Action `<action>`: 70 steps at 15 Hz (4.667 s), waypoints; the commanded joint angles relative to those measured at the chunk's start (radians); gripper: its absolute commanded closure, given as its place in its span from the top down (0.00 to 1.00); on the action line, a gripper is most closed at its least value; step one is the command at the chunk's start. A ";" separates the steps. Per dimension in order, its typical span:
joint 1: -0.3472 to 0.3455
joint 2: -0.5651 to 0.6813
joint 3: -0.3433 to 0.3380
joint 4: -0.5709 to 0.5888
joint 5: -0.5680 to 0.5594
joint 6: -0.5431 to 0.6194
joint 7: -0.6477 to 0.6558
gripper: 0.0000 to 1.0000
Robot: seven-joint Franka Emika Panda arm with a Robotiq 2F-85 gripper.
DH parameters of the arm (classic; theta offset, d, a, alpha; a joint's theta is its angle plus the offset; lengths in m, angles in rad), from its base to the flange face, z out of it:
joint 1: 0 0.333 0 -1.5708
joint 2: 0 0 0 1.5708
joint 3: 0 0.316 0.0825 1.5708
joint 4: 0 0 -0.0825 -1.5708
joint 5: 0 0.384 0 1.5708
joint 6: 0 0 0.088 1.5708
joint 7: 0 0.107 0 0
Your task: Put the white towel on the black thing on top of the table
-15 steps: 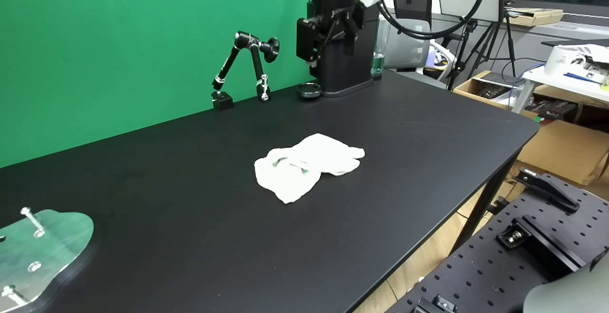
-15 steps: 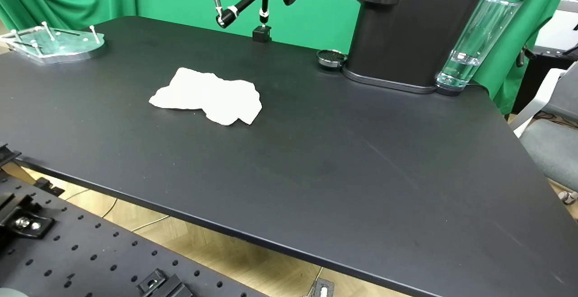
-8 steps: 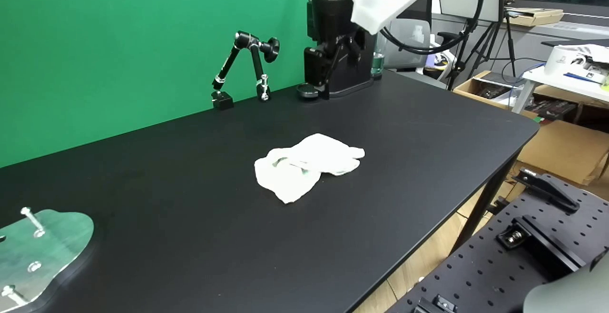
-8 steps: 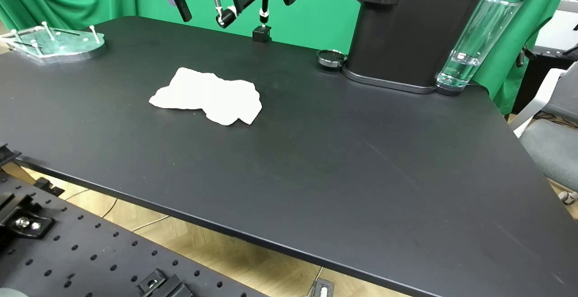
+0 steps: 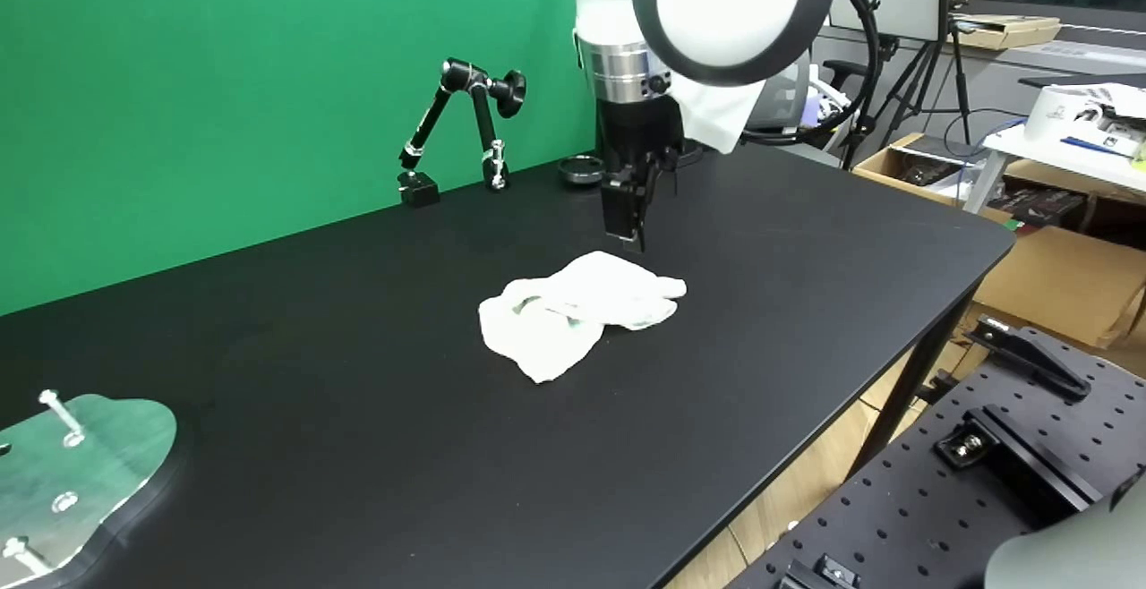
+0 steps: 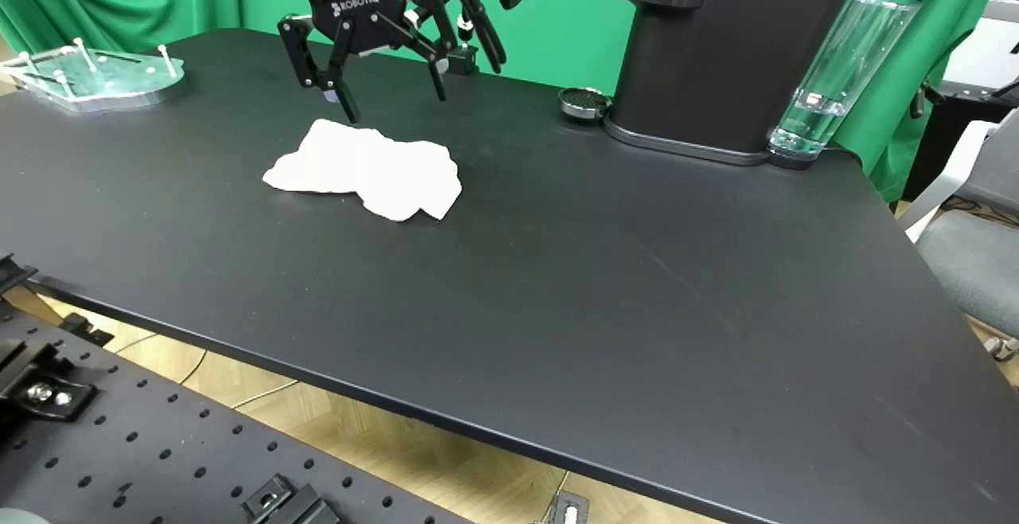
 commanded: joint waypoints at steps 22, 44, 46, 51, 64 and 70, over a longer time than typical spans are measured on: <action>0.141 0.264 -0.078 0.097 0.272 0.188 -0.091 1.00; 0.188 0.251 -0.109 0.166 0.349 0.057 -0.045 0.00; 0.190 0.219 -0.104 0.186 0.351 -0.031 -0.014 0.00; 0.185 0.122 -0.073 0.232 0.344 -0.196 0.043 0.00; 0.189 0.075 0.038 0.679 0.336 -0.713 0.061 0.00; 0.191 0.184 0.038 0.877 0.316 -0.781 0.098 0.00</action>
